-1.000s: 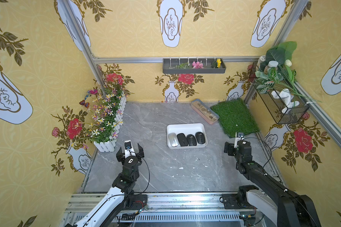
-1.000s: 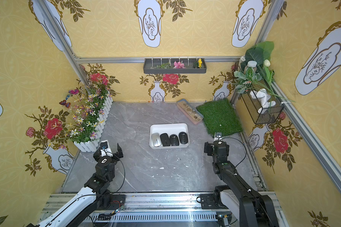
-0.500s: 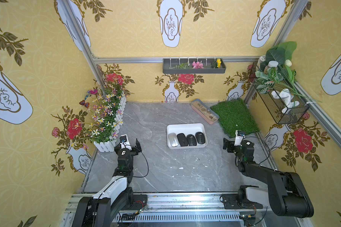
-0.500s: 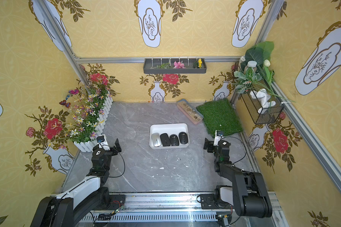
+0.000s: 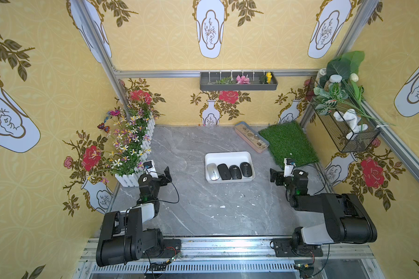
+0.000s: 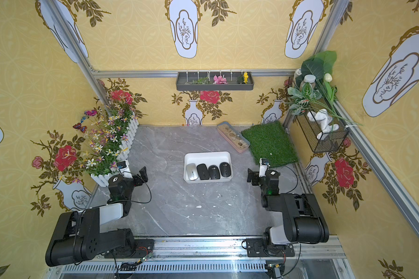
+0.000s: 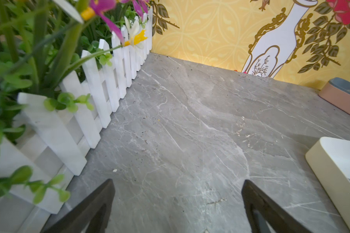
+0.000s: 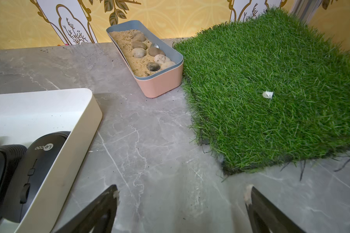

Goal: Put the mouse in the storage box
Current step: Reset both arms

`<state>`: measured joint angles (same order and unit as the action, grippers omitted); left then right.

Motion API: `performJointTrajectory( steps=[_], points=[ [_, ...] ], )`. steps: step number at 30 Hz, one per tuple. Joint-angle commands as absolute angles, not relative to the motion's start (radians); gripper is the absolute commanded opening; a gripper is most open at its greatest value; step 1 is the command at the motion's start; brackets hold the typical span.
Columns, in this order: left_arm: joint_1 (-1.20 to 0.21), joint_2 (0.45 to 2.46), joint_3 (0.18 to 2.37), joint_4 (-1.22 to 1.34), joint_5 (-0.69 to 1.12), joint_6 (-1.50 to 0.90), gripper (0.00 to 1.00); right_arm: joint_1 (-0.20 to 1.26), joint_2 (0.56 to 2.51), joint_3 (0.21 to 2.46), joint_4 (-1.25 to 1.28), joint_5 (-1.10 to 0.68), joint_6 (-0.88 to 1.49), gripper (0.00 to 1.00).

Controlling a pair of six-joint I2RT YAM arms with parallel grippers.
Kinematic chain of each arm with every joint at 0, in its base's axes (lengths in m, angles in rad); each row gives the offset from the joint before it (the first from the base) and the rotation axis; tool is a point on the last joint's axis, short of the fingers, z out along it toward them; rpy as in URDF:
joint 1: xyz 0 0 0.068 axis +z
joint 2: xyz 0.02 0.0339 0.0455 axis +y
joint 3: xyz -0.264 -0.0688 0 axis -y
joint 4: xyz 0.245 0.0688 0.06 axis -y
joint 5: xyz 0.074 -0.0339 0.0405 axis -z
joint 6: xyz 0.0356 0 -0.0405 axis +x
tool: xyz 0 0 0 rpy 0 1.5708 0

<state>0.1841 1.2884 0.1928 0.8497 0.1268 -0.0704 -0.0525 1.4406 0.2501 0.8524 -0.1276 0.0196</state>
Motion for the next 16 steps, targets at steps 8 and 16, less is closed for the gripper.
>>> performJointTrajectory(
  steps=[8, 16],
  points=[
    [0.186, 1.3, 0.204, 0.849, 0.08, -0.119, 1.0, -0.051, 1.448, 0.26, 0.871, -0.126, 0.014, 0.97],
    [0.186, 1.295, 0.202, 0.85, 0.079, -0.121, 1.0, -0.051, 1.441, 0.252, 0.877, -0.125, 0.014, 0.97]
  ],
)
